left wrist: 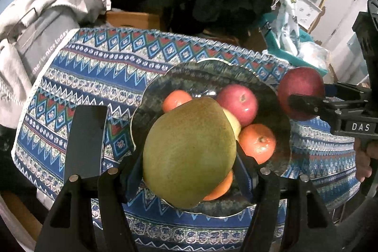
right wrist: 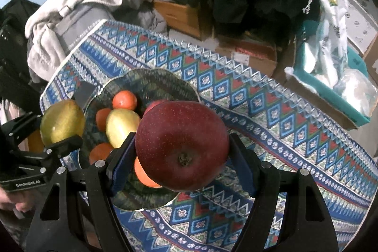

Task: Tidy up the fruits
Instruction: 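Lower both fruits into the glass bowl and open both grippers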

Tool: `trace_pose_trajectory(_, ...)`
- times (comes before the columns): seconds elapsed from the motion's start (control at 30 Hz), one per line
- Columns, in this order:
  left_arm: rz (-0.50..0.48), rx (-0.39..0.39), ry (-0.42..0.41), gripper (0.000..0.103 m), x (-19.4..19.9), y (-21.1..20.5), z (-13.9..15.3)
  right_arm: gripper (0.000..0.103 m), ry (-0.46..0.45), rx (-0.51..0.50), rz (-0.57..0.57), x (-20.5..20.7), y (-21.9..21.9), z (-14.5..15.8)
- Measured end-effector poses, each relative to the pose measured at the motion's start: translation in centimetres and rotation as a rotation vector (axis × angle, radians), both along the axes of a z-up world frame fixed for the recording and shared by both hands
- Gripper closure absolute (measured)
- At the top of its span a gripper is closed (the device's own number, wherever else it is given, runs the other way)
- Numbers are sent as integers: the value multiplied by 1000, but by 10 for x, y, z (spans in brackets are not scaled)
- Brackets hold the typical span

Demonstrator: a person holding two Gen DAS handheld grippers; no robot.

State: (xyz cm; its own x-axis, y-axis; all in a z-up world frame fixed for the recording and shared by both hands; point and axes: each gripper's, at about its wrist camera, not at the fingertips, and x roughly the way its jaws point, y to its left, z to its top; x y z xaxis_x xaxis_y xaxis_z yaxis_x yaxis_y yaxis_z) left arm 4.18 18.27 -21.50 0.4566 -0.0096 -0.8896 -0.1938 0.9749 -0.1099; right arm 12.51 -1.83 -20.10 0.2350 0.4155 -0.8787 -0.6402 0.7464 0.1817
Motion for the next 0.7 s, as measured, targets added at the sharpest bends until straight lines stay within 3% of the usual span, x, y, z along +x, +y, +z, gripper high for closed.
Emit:
trace_pose_trajectory(0.57,-7,-25,101,34,7,0,-32,27,49,-58,47,-3,18,-34)
trace_pose_trajectory(0.7,22,11,73,30,5,3,-23,26,49,-66,54,-4,21,-36)
